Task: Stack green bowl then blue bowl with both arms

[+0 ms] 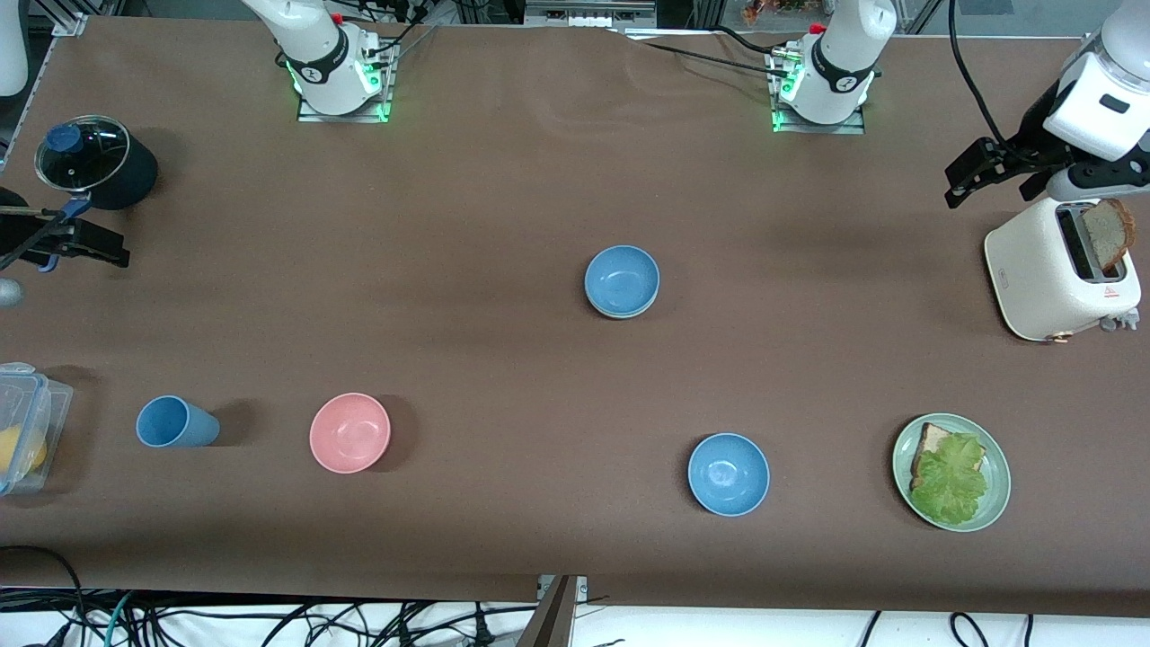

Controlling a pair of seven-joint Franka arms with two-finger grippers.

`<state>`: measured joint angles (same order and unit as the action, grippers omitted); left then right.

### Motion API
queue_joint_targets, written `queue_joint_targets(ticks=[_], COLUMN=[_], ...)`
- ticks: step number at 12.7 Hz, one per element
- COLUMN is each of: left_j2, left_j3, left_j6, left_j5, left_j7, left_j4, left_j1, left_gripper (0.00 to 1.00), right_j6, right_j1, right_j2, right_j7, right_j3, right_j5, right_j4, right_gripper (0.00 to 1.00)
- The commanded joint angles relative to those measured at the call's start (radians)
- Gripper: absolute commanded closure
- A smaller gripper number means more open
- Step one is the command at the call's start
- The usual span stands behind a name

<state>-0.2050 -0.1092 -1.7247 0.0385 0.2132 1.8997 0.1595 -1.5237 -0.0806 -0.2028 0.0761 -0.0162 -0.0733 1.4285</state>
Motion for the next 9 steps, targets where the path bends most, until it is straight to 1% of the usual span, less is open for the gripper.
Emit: queue_joint_targets(ticks=[1, 9], left_j2=[0.053, 0.061], left_j3=[-0.015, -0.003], left_j6=[0.019, 0.033], left_j5=[0.011, 0.007], left_j7=[-0.023, -0.018], left_j4=[-0.037, -0.063], left_j1=[-0.002, 0.0], left_gripper=[0.0, 0.0], right_j6=[-0.006, -0.007], right_j1=[0.001, 0.001], right_j2=[0.006, 0.006], right_j7=[0.002, 0.004], right_j3=[0.001, 0.001], right_j5=[0.015, 0.015], right_j4=[0.004, 0.004], right_gripper=[0.0, 0.0])
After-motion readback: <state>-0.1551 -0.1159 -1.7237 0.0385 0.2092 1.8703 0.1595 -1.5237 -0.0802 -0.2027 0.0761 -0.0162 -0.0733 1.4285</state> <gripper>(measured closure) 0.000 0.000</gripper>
